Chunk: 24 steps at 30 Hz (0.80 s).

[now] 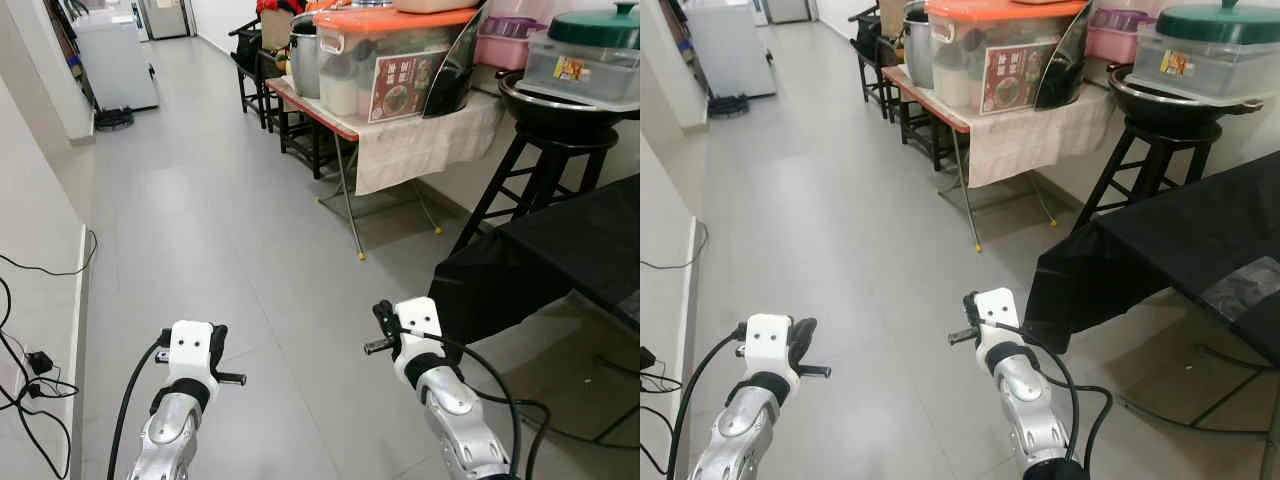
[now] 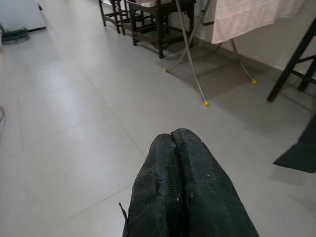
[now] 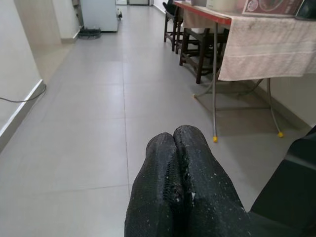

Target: Building children table

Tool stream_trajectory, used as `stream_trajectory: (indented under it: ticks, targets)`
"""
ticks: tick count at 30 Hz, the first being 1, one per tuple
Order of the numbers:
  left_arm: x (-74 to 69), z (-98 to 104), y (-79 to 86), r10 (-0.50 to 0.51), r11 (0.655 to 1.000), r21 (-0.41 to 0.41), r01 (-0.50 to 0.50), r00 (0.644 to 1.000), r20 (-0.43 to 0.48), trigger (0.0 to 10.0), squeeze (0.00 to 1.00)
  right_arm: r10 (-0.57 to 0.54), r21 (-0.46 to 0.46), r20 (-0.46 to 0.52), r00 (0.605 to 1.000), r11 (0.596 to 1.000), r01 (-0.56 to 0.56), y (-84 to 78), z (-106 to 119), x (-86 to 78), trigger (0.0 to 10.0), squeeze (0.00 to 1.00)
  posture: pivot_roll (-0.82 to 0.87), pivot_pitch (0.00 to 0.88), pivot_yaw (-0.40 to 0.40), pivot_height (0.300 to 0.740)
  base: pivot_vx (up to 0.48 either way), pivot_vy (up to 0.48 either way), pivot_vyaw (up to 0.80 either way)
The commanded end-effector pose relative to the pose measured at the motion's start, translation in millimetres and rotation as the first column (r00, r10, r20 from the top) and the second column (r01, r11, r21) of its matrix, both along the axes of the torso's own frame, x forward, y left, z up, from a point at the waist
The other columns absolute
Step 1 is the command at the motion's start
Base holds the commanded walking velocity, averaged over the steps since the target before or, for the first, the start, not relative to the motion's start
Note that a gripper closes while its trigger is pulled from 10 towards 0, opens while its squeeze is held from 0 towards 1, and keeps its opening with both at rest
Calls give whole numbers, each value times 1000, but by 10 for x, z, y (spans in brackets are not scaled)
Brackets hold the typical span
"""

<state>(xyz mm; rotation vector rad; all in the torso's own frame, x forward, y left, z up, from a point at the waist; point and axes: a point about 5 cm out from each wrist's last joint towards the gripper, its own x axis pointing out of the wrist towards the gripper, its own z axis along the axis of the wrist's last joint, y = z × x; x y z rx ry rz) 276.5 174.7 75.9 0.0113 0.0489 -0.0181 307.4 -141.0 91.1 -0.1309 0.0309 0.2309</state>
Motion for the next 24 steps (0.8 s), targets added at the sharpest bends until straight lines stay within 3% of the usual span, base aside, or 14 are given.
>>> stream_trajectory:
  ticks: [1,24]
  targets:
    - [-36,-32,27,2,1000,6,-2,1000,-26,10000,0,2,18,-27,1000,1000,-1,2,-34,-36,10000,0,-75,0,29,740,0,0,0]
    - [-55,26,-29,-10,1000,-12,10,999,-32,10000,0,21,-10,-28,999,1000,-21,-16,35,-66,10000,0,-88,0,21,740,0,0,0]
